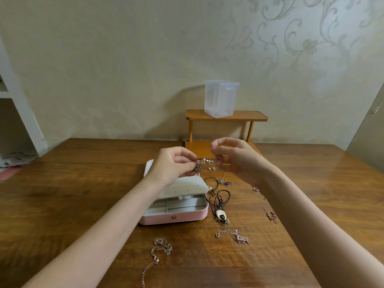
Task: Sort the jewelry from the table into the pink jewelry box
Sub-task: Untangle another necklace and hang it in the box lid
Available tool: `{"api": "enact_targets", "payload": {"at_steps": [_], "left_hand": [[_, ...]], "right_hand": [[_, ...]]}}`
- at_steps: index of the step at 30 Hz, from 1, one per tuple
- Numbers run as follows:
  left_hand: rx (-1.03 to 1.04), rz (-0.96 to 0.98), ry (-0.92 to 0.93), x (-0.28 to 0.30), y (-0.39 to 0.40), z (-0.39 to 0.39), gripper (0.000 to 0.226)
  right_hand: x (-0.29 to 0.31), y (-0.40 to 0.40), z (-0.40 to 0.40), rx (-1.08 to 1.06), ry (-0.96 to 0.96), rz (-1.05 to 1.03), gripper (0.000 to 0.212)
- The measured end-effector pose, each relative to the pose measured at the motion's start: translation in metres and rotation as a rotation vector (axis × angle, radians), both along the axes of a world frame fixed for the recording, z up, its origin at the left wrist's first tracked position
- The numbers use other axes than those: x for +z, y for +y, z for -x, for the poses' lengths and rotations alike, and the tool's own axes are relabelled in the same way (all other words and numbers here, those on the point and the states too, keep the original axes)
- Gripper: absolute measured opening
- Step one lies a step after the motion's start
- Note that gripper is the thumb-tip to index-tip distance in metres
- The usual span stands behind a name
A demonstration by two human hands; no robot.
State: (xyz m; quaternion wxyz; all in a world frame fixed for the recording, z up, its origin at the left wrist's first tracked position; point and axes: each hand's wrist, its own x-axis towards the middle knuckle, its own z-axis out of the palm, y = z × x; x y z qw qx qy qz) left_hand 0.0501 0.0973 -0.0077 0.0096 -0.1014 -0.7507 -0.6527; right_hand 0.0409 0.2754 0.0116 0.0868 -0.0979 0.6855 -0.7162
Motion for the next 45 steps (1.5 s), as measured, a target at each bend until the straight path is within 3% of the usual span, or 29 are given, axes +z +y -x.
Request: {"api": "enact_targets", "payload": {"at_steps": [4, 7, 10, 14, 16, 21, 27, 29, 30, 33, 35, 38, 41, 45], "left_hand": [[0.180, 0.292, 0.384, 0.000, 0.002, 0.003, 0.015], [0.196, 0.335, 0.487, 0.002, 0.005, 0.003, 0.018], [0.149, 0.176, 0.359, 0.005, 0.005, 0.003, 0.024], [-0.016, -0.098, 0.013, 0.010, 0.005, -0.003, 0.020], [-0.082, -0.151, -0.067, 0.007, 0.007, -0.004, 0.024], [-0.054, -0.086, -0.032, 0.008, 0.003, -0.002, 0.014], [0.093, 0.351, 0.249, 0.007, 0.003, 0.001, 0.007], [0.141, 0.405, 0.268, 0.007, 0.003, 0.002, 0.006], [0.131, 0.323, 0.208, 0.008, 0.002, 0.002, 0.005], [-0.097, -0.244, -0.194, 0.017, -0.001, -0.004, 0.005], [-0.204, -0.401, -0.309, 0.018, -0.002, -0.006, 0.005], [-0.220, -0.341, -0.277, 0.014, -0.001, -0.007, 0.006], [-0.102, -0.200, -0.161, 0.009, -0.001, -0.003, 0.006], [0.001, -0.076, -0.057, 0.005, 0.000, 0.010, 0.014]], "right_hand": [[0.001, -0.005, -0.004, 0.031, 0.073, -0.295, 0.008], [0.003, -0.010, -0.007, 0.010, 0.148, -0.374, 0.011], [0.006, -0.010, -0.007, -0.025, 0.160, -0.380, 0.009], [0.002, -0.013, -0.006, -0.005, 0.105, -0.271, 0.012], [0.001, -0.016, -0.006, 0.001, 0.097, -0.250, 0.015], [0.000, -0.017, -0.001, 0.022, -0.007, -0.129, 0.014], [-0.007, -0.021, -0.002, -0.007, -0.072, -0.084, 0.013], [-0.006, -0.019, -0.003, 0.021, -0.077, -0.085, 0.012], [-0.004, -0.018, -0.004, 0.045, -0.081, -0.086, 0.012], [0.002, -0.012, -0.006, 0.104, -0.067, -0.071, 0.012], [0.003, -0.010, -0.006, 0.067, -0.011, -0.087, 0.013], [0.002, -0.013, -0.005, -0.060, 0.123, -0.205, 0.011], [0.001, -0.017, 0.000, -0.150, 0.221, -0.257, 0.009], [0.007, -0.025, 0.004, -0.147, 0.318, -0.285, 0.004]]}}
